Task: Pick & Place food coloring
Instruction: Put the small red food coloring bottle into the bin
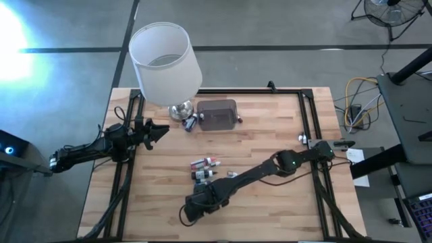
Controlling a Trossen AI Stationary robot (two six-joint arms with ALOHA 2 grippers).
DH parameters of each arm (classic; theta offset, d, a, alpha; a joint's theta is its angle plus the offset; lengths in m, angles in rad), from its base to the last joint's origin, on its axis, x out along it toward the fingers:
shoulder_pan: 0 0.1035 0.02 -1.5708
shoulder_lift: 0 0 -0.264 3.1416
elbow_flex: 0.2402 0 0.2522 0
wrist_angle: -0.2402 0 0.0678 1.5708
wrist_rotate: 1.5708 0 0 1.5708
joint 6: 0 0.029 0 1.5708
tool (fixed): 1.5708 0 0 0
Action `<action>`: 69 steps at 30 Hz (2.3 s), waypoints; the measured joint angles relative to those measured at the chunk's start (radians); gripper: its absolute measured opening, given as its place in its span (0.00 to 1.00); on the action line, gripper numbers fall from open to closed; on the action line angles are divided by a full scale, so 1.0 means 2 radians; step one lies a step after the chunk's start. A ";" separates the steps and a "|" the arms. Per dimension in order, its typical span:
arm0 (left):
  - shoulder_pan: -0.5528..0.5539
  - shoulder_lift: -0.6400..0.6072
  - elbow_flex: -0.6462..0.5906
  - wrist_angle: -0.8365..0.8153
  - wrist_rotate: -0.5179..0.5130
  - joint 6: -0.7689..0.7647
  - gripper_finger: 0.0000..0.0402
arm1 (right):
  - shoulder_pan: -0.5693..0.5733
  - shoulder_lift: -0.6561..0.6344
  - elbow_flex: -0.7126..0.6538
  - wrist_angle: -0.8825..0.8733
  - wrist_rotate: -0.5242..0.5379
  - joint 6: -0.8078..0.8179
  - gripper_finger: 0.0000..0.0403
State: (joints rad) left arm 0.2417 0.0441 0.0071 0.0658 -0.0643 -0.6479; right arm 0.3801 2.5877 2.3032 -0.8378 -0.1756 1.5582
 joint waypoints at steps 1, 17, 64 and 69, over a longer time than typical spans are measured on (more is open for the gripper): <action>0.000 0.000 0.000 0.000 0.000 0.000 0.21 | -0.001 0.000 -0.001 0.001 0.001 0.003 0.42; 0.000 0.000 0.000 0.000 0.000 0.000 0.21 | -0.007 -0.005 -0.018 -0.064 0.023 -0.043 0.35; 0.000 0.000 0.000 0.000 0.000 0.000 0.21 | -0.042 -0.040 -0.044 0.014 -0.039 0.021 0.36; 0.000 0.000 0.000 0.000 0.000 0.000 0.21 | -0.043 -0.041 -0.046 0.009 -0.039 0.066 0.34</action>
State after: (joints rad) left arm 0.2417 0.0440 0.0074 0.0662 -0.0647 -0.6479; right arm 0.2939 2.5065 2.2103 -0.8196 -0.2538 1.6896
